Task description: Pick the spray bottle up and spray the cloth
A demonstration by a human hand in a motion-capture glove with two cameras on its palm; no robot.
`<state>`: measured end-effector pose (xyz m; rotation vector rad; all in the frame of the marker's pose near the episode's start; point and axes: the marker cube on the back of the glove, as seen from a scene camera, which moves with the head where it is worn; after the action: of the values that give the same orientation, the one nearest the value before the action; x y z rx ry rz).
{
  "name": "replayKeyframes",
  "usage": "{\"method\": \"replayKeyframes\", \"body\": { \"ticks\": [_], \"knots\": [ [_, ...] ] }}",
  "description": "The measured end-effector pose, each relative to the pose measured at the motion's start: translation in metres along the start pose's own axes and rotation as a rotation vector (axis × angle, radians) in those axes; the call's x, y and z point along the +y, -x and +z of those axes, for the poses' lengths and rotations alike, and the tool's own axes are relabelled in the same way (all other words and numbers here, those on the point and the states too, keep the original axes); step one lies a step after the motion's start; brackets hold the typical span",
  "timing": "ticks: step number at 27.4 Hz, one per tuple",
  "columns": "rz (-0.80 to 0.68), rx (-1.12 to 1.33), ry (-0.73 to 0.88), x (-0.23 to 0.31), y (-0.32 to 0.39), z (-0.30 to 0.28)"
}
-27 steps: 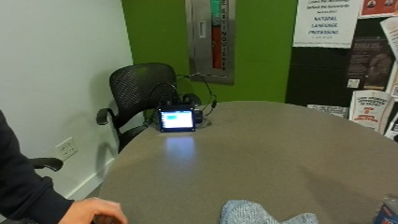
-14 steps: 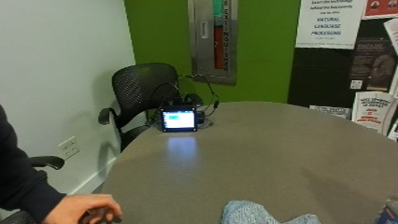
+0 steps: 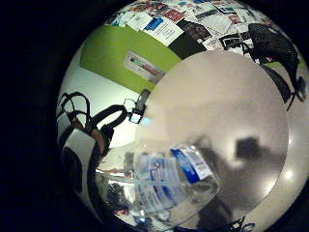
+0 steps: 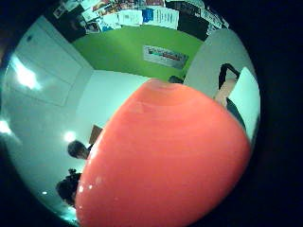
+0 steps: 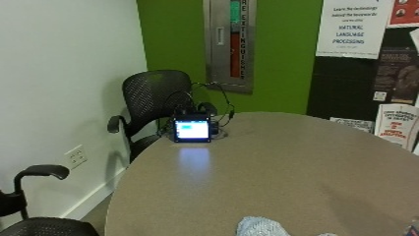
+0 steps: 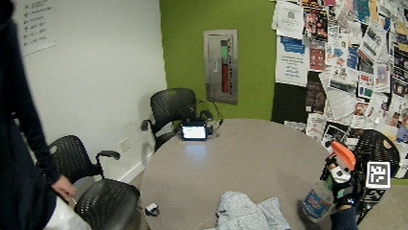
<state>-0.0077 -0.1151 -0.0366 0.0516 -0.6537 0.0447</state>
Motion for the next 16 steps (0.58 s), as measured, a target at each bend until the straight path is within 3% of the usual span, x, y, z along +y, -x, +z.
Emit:
{"method": "replayKeyframes", "body": {
  "ticks": [16],
  "knots": [
    [0.007,-0.01,-0.017,0.001,0.002,-0.013]
  ]
}}
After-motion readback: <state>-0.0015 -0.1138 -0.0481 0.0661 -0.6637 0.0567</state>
